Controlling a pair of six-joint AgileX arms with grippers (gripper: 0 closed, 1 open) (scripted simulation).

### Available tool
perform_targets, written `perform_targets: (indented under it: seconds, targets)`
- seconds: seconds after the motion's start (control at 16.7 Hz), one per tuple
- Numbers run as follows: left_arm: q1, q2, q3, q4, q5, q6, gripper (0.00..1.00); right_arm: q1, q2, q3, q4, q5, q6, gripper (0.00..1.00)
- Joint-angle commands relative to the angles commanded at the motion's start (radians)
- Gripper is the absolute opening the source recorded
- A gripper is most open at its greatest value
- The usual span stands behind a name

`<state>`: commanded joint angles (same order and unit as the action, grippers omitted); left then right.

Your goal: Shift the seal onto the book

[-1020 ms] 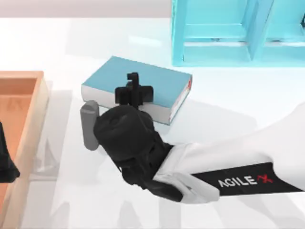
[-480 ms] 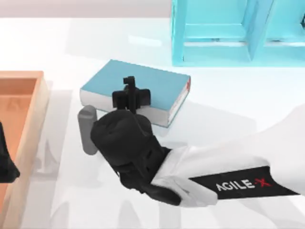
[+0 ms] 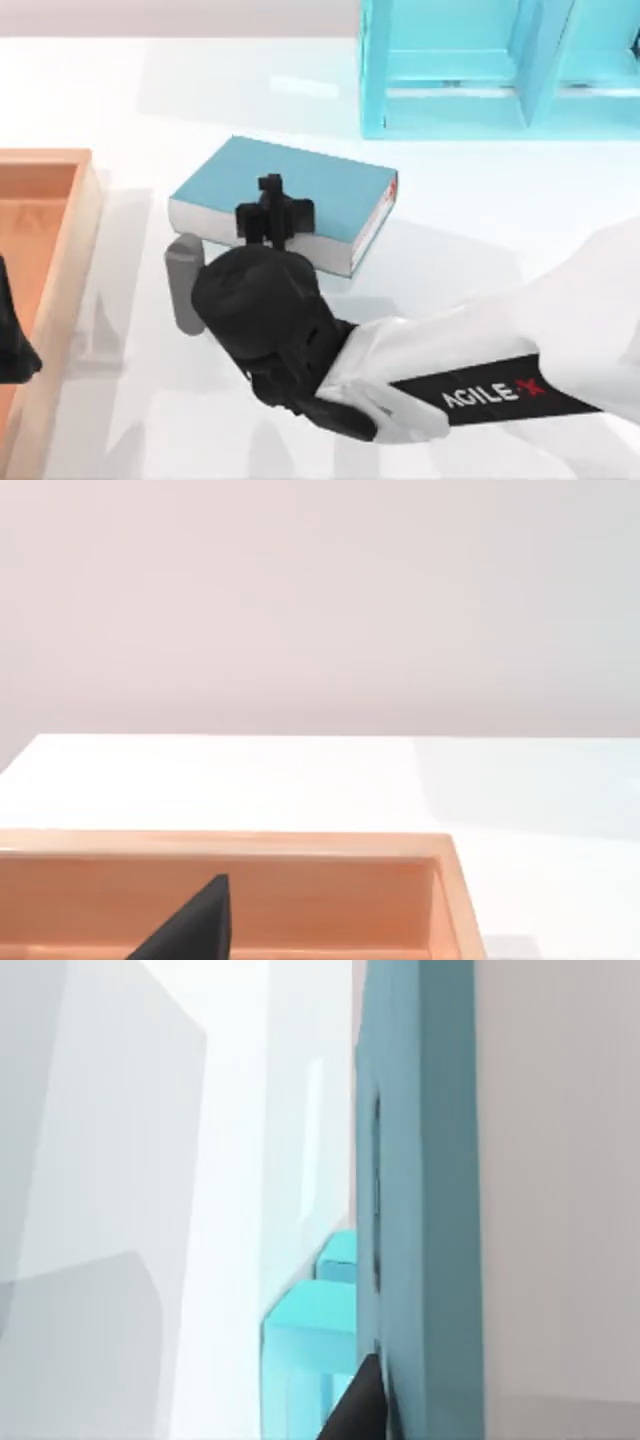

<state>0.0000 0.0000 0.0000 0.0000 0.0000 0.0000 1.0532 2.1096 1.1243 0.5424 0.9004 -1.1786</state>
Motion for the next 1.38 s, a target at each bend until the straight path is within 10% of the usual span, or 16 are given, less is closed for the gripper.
perform_targets:
  seconds: [0.42,1.2,1.38]
  targets:
    - [0.0,0.0,0.0,0.0,0.0,0.0,1.0,-0.001,0.041,-0.014,0.056,0.0,0.001,0.0]
    - [0.0,0.0,0.0,0.0,0.0,0.0,1.0,-0.001,0.041,-0.014,0.056,0.0,0.001,0.98]
    - [0.0,0.0,0.0,0.0,0.0,0.0,1.0,-0.001,0.041,-0.014,0.056,0.0,0.001,1.0]
